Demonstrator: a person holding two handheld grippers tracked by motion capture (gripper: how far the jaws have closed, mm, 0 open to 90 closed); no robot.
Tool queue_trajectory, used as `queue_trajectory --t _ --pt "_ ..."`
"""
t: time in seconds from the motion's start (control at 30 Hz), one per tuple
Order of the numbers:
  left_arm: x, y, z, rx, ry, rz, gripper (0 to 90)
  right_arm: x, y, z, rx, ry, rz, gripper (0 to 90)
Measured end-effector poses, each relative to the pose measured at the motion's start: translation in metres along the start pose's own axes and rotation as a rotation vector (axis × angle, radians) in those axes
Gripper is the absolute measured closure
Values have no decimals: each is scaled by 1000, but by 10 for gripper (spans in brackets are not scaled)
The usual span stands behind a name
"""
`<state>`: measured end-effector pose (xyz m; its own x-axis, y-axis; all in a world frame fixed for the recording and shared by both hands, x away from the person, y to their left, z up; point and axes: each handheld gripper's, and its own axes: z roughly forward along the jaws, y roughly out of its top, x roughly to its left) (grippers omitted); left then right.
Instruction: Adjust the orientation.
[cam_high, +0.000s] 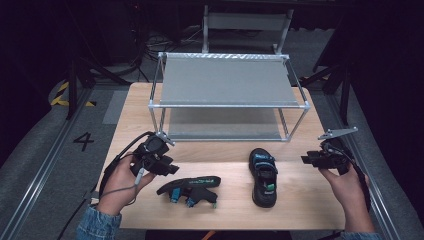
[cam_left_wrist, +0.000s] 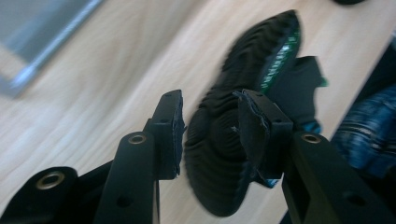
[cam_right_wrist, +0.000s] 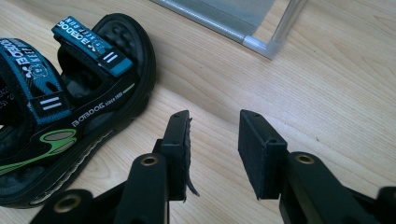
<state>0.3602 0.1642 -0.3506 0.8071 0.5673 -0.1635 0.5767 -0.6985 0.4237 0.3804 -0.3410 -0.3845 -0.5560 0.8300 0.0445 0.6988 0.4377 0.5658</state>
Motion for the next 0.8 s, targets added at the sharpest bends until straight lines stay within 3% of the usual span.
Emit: queue_trajectory --t 0.07,0.37,0.63,0.8 --pt "-3 2 6 6 -29 19 620 1 0 1 -2 0 -3 649" --pt "-10 7 17 37 -66 51 674 1 0 4 12 3 -10 651" --pt "-14 6 18 100 -107 80 804 3 0 7 20 4 -10 650" --pt "-14 6 22 129 -117 74 876 3 0 7 25 4 -16 646"
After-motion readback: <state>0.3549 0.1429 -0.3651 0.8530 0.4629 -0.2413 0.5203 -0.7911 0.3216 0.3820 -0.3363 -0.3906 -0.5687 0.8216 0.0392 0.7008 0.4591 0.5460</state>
